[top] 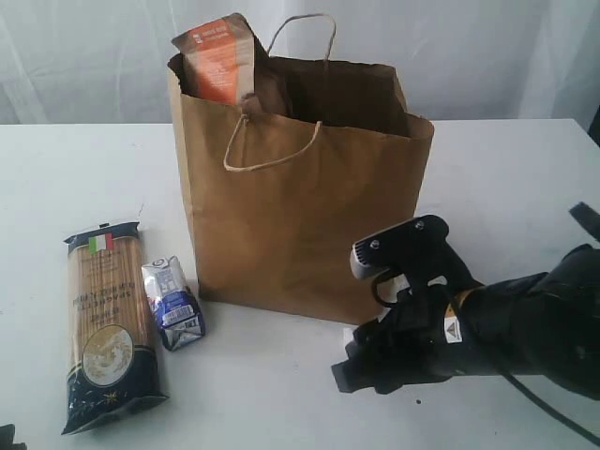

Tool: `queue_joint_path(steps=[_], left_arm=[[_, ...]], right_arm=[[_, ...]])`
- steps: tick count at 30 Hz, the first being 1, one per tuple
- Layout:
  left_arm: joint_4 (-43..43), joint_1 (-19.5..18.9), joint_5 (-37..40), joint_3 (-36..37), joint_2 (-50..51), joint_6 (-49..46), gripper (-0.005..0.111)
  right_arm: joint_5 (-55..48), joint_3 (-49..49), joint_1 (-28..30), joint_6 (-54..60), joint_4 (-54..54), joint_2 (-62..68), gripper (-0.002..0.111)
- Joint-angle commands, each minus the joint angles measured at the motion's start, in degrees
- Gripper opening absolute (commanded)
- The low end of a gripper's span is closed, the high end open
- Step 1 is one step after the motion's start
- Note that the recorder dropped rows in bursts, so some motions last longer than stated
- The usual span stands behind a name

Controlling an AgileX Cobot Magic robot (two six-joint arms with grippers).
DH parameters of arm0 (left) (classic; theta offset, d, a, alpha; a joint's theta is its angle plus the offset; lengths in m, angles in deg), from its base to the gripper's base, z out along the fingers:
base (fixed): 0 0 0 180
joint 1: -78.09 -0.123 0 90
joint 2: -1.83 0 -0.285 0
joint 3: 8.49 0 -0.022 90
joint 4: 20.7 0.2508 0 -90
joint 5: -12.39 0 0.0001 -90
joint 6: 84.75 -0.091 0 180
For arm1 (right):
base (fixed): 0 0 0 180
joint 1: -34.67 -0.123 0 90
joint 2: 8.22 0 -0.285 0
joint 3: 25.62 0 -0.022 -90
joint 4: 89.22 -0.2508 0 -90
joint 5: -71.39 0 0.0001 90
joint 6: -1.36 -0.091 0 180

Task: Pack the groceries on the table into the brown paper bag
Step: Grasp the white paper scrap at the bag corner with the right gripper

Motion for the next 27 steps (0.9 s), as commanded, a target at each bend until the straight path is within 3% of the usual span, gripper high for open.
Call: queue_joint_path(steps=[1,27], left_arm=[[-0.2,0.35,0.26,0.2,-0.28,0.06,0.021],[-0.2,0.35,0.26,0.2,-0.28,0.06,0.021]], right_arm=[[4.35,0.11,-0.07,-0.39,-0.87,2.41,0.055],[1.93,-8.83,-0.07,-0.39,-3.39,18.65,0.054]])
